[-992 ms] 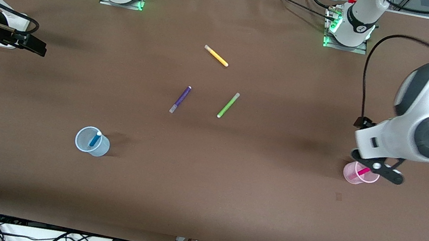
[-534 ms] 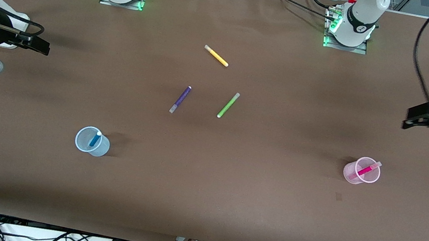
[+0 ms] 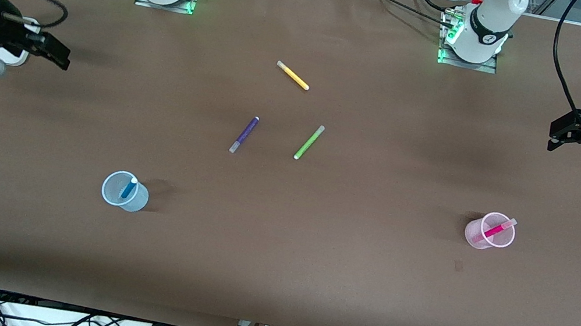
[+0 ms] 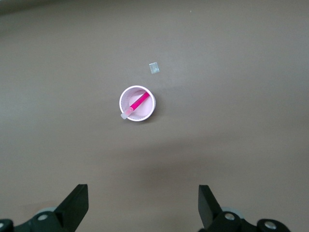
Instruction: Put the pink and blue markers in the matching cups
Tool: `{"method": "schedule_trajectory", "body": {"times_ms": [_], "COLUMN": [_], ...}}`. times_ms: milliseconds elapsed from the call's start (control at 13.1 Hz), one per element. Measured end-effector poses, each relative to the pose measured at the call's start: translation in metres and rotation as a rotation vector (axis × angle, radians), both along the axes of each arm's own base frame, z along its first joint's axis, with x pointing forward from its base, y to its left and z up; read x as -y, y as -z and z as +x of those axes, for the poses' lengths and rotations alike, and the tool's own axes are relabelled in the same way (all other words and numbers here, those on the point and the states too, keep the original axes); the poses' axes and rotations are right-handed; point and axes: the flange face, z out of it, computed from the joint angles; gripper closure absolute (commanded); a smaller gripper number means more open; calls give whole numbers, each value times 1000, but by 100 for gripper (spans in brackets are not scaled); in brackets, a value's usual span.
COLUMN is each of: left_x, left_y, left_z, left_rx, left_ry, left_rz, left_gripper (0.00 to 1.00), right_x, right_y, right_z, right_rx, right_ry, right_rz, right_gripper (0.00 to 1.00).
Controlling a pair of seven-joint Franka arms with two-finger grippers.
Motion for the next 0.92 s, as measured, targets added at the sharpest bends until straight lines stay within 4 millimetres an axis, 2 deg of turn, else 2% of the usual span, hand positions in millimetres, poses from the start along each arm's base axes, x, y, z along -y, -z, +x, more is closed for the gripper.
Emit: {"method": "schedule_trajectory", "body": {"times_ms": [229,382,916], "left_x": [-1,-2,-1], "left_y": [5,8,2], "left_z": [-2,-3,-12], "left_rx": [-26,-49,-112], "left_ry": [-15,-16,-16], "left_rz": [-42,-41,-39], "left_gripper": [0,0,0], "right_x": [-3,-8,-15], "right_y": [-34,-44,-33], "right_z": [-23,-31,-20], "right_rx": [10,-13,-33], "right_ry": [-17,-28,-39], "right_rz": [0,-2,-8], "right_gripper": [1,1,1]}}
